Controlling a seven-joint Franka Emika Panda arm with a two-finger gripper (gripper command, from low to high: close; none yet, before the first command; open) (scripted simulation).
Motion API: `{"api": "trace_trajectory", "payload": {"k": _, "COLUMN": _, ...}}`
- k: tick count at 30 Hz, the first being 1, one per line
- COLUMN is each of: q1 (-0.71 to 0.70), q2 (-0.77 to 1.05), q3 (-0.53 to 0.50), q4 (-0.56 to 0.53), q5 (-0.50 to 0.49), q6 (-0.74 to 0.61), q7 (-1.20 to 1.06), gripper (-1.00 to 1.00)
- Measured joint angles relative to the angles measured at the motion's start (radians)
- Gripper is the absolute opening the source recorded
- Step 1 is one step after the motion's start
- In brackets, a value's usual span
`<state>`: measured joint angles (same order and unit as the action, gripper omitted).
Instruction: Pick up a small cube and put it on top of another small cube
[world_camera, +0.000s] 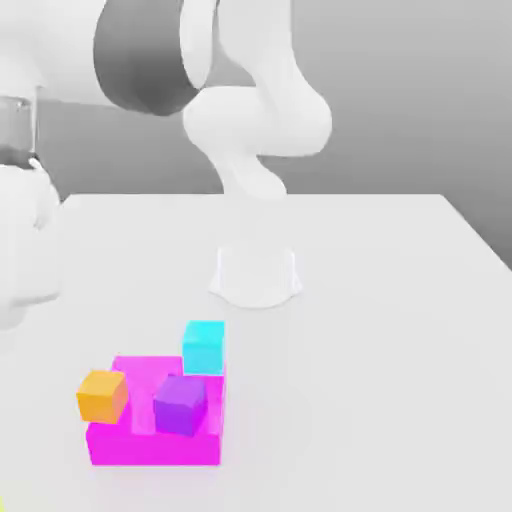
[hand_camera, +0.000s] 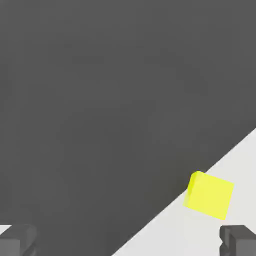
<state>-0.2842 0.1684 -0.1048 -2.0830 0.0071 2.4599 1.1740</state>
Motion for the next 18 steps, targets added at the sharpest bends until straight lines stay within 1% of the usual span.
{"api": "trace_trajectory", "payload": {"k": 8, "q1": -0.08, "q2": 0.293, "q3": -0.03, "q4": 0.066, "q5": 0.089, "q6": 0.045, "q7": 0.055, "gripper": 0.0}}
{"api": "trace_trajectory", "payload": {"k": 12, "q1": -0.109, "q2": 0.438, "q3": -0.017, "q4": 0.099, "q5": 0.124, "q6": 0.125, "q7": 0.052, "gripper": 0.0}}
{"api": "trace_trajectory", "payload": {"k": 13, "q1": -0.114, "q2": 0.469, "q3": -0.011, "q4": 0.106, "q5": 0.128, "q6": 0.147, "q7": 0.05, "gripper": -1.0}}
{"api": "trace_trajectory", "payload": {"k": 18, "q1": -0.114, "q2": 0.469, "q3": -0.01, "q4": 0.106, "q5": 0.13, "q6": 0.149, "q7": 0.048, "gripper": -1.0}}
